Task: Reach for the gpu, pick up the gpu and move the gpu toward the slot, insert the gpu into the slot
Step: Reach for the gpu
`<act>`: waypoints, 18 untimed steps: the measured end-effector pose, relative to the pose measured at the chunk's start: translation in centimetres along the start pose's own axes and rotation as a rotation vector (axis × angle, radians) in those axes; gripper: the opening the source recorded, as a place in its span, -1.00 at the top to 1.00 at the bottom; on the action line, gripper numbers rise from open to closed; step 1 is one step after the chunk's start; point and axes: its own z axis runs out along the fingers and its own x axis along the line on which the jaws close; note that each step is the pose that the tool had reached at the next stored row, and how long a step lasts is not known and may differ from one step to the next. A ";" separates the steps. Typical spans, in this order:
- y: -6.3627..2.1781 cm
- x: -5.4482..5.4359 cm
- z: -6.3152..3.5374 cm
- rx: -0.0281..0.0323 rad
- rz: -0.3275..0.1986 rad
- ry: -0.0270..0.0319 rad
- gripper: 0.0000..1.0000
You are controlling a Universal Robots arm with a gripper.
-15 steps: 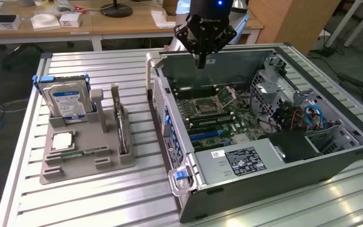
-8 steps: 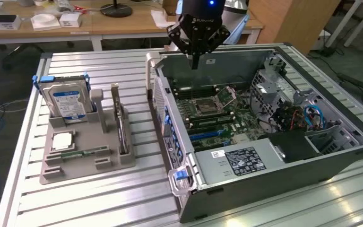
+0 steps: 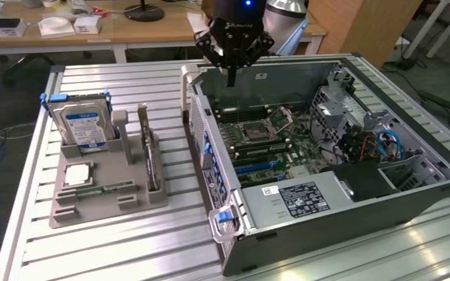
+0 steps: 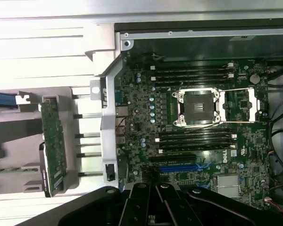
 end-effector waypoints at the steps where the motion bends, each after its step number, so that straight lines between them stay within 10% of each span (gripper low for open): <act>1: -0.02 0.2 -0.01 0.0000 0.000 0.0000 0.80; 18: -0.38 5.1 -0.14 0.0000 0.000 0.0000 0.80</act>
